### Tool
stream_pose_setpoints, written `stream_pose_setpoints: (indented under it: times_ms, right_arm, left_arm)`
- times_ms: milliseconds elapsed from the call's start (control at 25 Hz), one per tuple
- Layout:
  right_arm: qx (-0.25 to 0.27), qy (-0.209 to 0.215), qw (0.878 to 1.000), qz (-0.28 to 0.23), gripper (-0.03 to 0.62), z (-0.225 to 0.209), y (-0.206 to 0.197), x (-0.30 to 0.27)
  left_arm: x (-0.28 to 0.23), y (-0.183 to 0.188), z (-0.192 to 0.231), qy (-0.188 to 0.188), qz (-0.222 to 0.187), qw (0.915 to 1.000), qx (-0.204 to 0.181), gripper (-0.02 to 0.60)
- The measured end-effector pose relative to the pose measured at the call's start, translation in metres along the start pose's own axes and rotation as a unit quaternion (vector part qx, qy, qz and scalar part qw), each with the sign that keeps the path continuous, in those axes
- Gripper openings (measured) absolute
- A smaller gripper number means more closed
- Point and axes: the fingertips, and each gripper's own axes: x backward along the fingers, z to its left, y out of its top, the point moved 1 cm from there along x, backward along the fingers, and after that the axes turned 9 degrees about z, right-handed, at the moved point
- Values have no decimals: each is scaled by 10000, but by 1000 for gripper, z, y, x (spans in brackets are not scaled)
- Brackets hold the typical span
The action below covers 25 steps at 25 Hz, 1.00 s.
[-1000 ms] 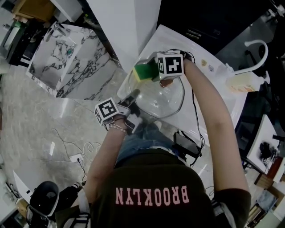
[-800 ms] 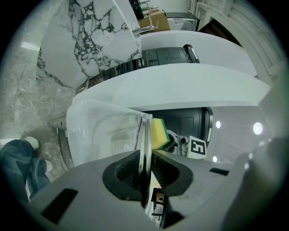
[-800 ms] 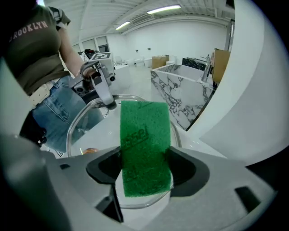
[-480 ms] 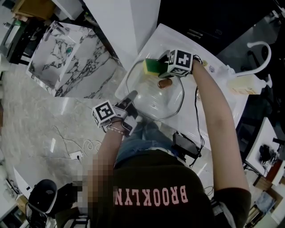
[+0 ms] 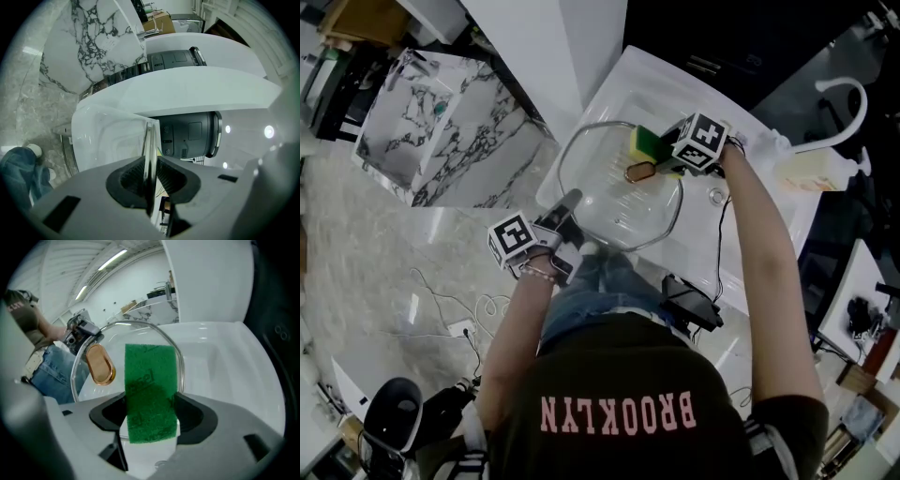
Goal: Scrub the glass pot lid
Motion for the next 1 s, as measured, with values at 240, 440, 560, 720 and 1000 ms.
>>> stream_pose_setpoints:
  times_ms: [240,440,560,720,1000]
  right_arm:
    - [-1260,44,9910,-451,295,9,-33,-3]
    - [-796,-444,9958,-68,295,15,-44,11]
    - [-742,-708,9924,-682,295,18,-16,55]
    - [-259,-1108,9844,-1344,295,31,41,110]
    - [-9,-543,9888,-1391,295,59,129,109]
  left_arm:
    - [1,-1,3,-30,68,10000,5,54]
    - [0,-2,3,-186,117,9998,38,55]
    - [1,-5,2,-186,132,9997,83,54]
    - [1,-7,3,-184,134,9997,72,55]
    - [0,-8,-2,-105,103,9998,-106,55]
